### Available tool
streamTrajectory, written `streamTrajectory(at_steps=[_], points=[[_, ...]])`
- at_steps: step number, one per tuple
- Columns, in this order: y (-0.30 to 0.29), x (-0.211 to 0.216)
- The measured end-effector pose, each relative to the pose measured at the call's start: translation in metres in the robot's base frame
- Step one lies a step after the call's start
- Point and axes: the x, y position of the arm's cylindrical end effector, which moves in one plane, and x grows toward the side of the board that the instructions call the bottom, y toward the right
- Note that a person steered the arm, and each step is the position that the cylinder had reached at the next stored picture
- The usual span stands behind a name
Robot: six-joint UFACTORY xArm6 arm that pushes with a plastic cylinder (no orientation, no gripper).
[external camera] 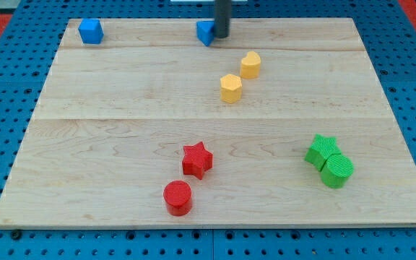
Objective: Push the red star to the green star
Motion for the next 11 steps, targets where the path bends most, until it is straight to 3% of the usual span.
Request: streamTrajectory(at_steps=[2,5,7,8,9,10,11], points=[[-0.022,0.004],[-0.061,0.103],[-0.061,0.111],[-0.061,0.153],[-0.082,0.168],[-0.092,0.232],[-0.068,0.26]])
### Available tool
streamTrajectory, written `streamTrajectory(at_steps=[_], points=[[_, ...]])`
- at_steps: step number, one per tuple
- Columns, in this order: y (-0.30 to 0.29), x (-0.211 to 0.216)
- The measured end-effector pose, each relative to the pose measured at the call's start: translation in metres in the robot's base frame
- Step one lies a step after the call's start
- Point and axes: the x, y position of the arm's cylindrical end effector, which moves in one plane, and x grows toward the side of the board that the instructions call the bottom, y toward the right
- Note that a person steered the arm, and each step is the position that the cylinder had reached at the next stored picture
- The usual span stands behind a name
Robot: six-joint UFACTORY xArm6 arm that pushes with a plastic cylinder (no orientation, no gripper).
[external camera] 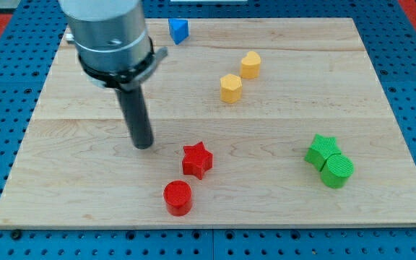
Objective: Push the red star to the green star
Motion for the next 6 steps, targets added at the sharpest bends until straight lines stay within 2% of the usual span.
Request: streamTrajectory(at_steps=[1,4,6], points=[[0.019,0.019],[0.049,0.031],[0.144,0.026]])
